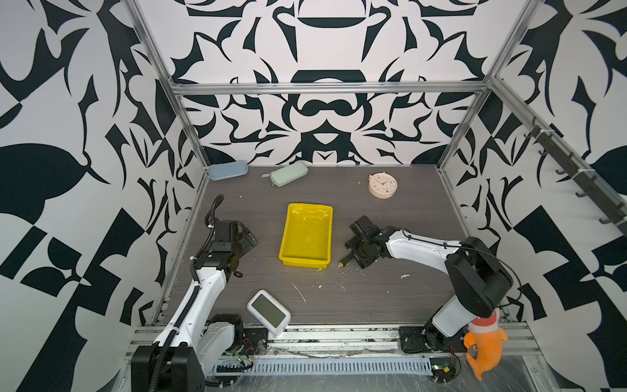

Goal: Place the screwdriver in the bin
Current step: 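Close the right gripper on the black screwdriver handle while the left arm lifts, then lift the screwdriver with the right gripper and carry it over the yellow tray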

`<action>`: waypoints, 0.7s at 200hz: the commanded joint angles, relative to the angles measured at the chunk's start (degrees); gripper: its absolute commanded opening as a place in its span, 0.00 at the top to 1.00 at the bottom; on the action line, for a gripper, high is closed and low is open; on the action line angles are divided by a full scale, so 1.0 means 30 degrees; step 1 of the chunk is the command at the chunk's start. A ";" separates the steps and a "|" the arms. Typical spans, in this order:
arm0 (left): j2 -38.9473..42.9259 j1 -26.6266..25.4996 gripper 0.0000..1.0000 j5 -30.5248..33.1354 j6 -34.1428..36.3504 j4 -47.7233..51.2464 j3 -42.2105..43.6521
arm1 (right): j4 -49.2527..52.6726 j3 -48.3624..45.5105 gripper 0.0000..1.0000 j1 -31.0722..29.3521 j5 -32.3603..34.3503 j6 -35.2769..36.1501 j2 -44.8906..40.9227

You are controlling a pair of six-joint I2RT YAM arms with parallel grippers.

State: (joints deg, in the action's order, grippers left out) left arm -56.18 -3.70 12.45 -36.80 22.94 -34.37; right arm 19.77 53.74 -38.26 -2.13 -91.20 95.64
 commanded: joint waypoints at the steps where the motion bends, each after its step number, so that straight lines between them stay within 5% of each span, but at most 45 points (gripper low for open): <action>1: -0.0178 0.0063 0.01 0.0162 -0.0330 0.0413 0.0099 | 0.1341 0.1102 0.41 -0.0294 -0.0124 -0.0903 0.0775; 51: -0.0903 0.0063 0.01 0.0030 -0.0302 0.0263 -0.0126 | 0.2922 0.1545 0.72 -0.0418 0.0975 -0.1317 0.0661; 74: -0.1303 0.0063 0.01 0.0089 -0.0300 0.0485 -0.0339 | 0.3264 0.1833 0.78 -0.0416 0.2261 -0.0718 0.0024; 111: -0.0922 0.0078 0.01 0.0497 -0.0361 0.0785 -0.0300 | 0.6183 0.7313 0.81 -0.1269 0.7734 0.4278 -0.0157; 140: -0.0017 0.0063 0.01 0.0685 -0.0507 0.0615 0.0123 | 0.3632 1.0884 0.84 -0.3633 1.0130 0.9480 0.0776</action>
State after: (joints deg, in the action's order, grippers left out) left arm -58.78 -3.70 13.06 -37.12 23.44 -34.37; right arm 35.35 78.35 -43.20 18.15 -78.41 98.02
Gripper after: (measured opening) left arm 0.993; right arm 0.264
